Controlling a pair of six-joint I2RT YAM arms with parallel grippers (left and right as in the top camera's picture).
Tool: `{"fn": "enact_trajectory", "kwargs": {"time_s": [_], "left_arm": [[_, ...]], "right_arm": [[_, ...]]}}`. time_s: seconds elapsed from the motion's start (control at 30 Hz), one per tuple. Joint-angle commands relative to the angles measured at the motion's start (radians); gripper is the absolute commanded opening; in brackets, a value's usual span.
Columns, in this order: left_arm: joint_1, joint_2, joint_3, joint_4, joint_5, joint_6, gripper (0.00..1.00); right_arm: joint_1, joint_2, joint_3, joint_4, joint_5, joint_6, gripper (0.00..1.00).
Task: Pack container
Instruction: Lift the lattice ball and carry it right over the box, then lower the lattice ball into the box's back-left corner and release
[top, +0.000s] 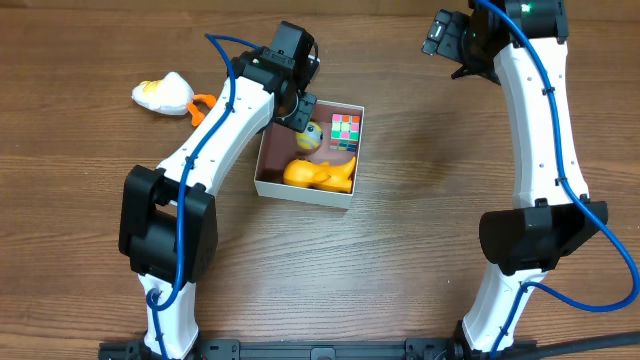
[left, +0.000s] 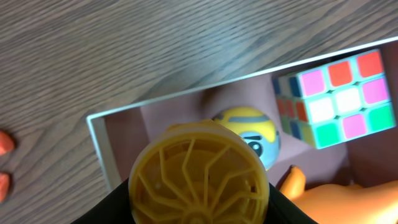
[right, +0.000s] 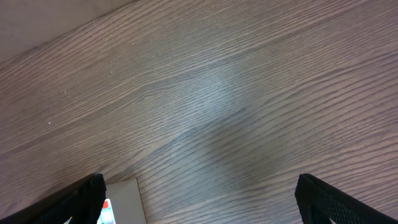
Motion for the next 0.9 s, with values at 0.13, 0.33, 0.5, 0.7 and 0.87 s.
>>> {"fn": "enact_trajectory", "kwargs": {"time_s": [0.13,0.33,0.5,0.7,0.87], "left_arm": [[0.000,0.073,0.028,-0.028,-0.045,0.003,0.31],[0.000,0.110,0.028,-0.026,-0.046,-0.003,0.28],[0.000,0.112,0.028,-0.010,-0.046,-0.005,0.31],[0.000,0.112,0.028,-0.011,-0.047,-0.004,0.64],[0.000,0.112,0.028,-0.011,-0.047,-0.004,0.77]], "right_arm": [[0.003,-0.008,0.013,0.005,0.006,0.009,1.00],[0.003,-0.008,0.013,0.005,0.006,0.009,1.00],[0.003,-0.008,0.013,0.005,0.006,0.009,1.00],[0.003,-0.008,0.013,0.005,0.006,0.009,1.00],[0.003,-0.008,0.013,0.005,0.006,0.009,1.00]]}}
